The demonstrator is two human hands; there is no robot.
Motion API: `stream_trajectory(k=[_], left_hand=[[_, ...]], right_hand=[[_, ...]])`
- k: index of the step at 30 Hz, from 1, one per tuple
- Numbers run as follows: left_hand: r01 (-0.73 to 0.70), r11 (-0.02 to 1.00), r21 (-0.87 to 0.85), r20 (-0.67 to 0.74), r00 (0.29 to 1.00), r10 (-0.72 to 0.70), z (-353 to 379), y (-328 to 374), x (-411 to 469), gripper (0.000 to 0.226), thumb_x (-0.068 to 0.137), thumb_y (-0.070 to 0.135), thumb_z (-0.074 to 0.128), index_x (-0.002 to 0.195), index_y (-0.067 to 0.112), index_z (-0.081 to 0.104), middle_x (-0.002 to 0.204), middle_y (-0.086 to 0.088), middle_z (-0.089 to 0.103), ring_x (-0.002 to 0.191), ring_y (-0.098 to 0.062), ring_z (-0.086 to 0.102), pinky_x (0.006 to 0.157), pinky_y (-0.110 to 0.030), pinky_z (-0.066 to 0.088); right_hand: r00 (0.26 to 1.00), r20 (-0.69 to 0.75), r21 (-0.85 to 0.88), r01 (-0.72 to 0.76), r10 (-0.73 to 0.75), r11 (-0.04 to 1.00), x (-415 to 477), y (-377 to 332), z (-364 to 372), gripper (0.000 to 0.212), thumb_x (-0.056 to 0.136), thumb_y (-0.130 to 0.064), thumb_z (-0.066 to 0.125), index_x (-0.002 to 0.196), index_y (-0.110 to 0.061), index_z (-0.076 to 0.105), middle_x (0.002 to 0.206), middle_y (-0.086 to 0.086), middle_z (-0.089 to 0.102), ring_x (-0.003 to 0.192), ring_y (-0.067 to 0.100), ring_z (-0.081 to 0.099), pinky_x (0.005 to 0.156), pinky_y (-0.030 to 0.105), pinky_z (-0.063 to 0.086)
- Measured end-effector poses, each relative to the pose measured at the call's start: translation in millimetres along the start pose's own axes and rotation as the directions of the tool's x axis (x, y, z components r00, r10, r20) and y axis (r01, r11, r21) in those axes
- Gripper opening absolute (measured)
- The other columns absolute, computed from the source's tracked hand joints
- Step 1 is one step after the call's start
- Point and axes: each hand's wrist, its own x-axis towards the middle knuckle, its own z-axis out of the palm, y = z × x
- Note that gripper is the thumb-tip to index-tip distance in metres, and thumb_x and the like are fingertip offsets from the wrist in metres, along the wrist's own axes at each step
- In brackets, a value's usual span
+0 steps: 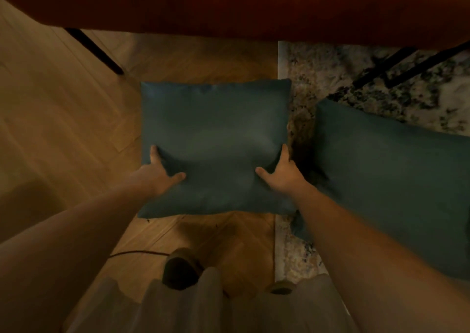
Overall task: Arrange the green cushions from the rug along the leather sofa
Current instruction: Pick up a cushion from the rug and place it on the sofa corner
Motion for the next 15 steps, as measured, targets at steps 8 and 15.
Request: stream_trajectory(k=[8,15], left_hand=[[0.228,0.765,-0.602,0.054,0.968,-0.246,9,-15,9,0.148,0.030,0.081,0.094,0.153,0.016,0.044,0.149,-0.008,0.055,0.134,-0.037,0.055,0.108,-0.058,0.049],[0.076,0.795,-0.602,-0.160,0.964,-0.214,-32,-15,-27,0.133,0.041,0.092,0.081,0.144,0.012,0.056,0.138,-0.009,0.065,0.123,-0.034,0.063,0.104,-0.048,0.053]], right_hand=[[0.989,0.015,0.262,-0.146,0.148,0.954,1,15,2,0.130,0.075,-0.071,0.080,0.165,-0.015,0.006,0.163,0.011,0.038,0.146,0.036,0.043,0.118,0.048,0.041],[0.972,-0.213,0.306,-0.025,0.095,0.952,-37,-15,-30,0.110,0.079,-0.073,0.075,0.161,-0.015,0.029,0.156,0.011,0.048,0.140,0.036,0.050,0.113,0.045,0.045]])
